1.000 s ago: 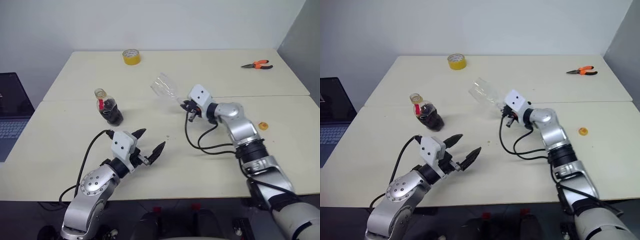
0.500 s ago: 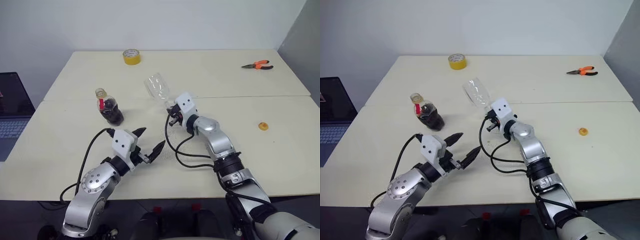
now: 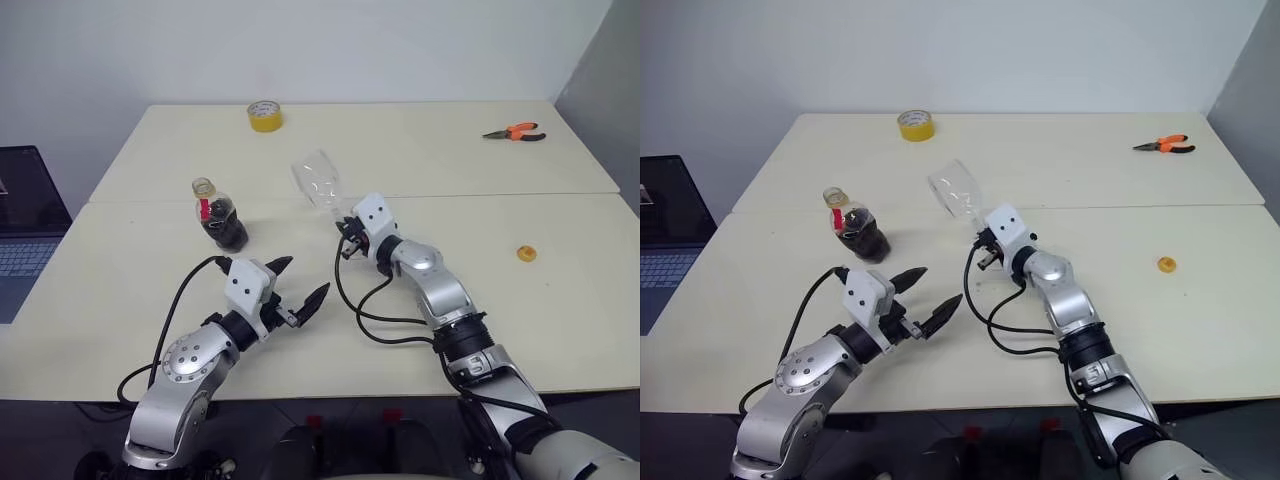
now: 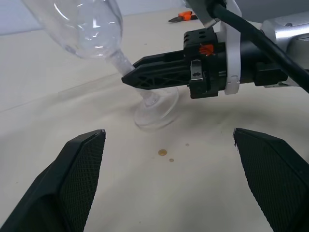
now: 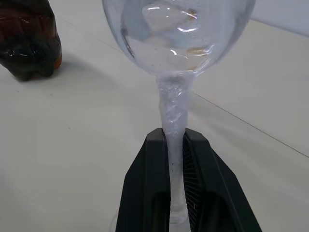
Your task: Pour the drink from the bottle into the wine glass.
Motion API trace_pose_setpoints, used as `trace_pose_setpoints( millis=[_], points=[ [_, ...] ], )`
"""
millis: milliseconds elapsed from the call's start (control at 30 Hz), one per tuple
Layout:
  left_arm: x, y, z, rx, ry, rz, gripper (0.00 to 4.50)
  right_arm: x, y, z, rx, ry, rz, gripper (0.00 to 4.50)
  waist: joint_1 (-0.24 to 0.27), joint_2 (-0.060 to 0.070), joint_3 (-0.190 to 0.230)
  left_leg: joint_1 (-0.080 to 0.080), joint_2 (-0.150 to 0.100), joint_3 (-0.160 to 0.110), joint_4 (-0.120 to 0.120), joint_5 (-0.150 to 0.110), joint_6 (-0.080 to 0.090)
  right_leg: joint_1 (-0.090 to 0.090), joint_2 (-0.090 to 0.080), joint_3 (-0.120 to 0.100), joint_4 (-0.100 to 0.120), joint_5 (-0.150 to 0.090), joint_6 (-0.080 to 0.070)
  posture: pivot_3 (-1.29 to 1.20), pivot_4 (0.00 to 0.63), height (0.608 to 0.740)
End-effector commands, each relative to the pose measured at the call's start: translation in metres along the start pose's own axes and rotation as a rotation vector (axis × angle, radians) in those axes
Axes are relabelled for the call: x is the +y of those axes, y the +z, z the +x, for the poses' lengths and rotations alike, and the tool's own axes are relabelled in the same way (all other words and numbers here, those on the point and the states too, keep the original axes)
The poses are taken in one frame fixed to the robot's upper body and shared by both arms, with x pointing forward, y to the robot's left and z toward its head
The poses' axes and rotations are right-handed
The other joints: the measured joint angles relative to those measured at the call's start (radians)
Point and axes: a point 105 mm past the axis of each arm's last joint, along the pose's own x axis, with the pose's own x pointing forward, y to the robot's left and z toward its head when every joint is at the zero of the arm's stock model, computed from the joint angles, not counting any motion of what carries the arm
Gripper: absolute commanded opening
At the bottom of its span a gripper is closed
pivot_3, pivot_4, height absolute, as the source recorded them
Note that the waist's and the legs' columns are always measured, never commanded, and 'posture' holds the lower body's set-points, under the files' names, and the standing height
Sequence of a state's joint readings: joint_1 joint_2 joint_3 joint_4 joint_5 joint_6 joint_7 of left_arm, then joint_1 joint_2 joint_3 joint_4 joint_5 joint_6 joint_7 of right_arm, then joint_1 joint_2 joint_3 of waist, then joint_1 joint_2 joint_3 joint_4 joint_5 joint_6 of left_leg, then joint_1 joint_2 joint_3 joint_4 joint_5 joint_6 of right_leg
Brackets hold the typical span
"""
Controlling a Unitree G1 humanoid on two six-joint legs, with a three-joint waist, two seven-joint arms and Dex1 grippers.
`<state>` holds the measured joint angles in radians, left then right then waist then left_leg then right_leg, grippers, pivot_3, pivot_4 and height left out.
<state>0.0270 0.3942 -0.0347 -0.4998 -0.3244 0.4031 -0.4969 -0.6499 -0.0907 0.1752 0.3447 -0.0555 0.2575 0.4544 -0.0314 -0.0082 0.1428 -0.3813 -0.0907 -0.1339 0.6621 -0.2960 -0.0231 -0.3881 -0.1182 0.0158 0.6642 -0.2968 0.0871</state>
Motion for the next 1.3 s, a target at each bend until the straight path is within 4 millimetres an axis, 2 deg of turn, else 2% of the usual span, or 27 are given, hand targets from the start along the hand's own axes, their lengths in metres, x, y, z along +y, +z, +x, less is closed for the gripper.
trace_pose_setpoints(
  millis=[33,600,1000,1300],
  points=[
    [0.004,0.009,0.0,-0.026,-0.005,0.043,4.5,-0.007,-0.039,-0.017,0.119,-0.025,0.026,0.12,0.003,0.0,-0.001,0.0,0.0,0.0,0.0,0.0,0.0,0.0,0.0,0.0,0.0,0.0,0.0,0.0,0.15,0.74],
    [0.004,0.01,0.002,-0.028,-0.019,0.043,4.5,-0.004,-0.054,-0.022,0.178,-0.024,0.047,0.12,0.001,0.001,-0.004,0.002,0.001,0.0,0.0,0.0,0.0,0.002,0.001,0.001,0.0,0.0,0.0,0.0,0.15,0.74],
    [0.004,0.01,0.003,-0.028,-0.013,0.042,4.5,-0.002,-0.043,-0.02,0.151,0.019,0.104,0.12,-0.001,0.001,-0.005,0.003,0.001,0.0,0.0,0.0,0.0,0.002,0.001,0.001,0.0,0.0,0.0,0.0,0.15,0.74],
    [0.006,0.01,0.004,-0.03,-0.008,0.044,4.5,-0.004,-0.043,-0.021,0.154,0.016,0.099,3.2,-0.001,0.002,-0.003,0.0,0.001,0.001,-0.001,0.0,0.0,0.001,0.001,0.001,0.0,0.0,0.0,0.0,0.15,0.74]
  ],
)
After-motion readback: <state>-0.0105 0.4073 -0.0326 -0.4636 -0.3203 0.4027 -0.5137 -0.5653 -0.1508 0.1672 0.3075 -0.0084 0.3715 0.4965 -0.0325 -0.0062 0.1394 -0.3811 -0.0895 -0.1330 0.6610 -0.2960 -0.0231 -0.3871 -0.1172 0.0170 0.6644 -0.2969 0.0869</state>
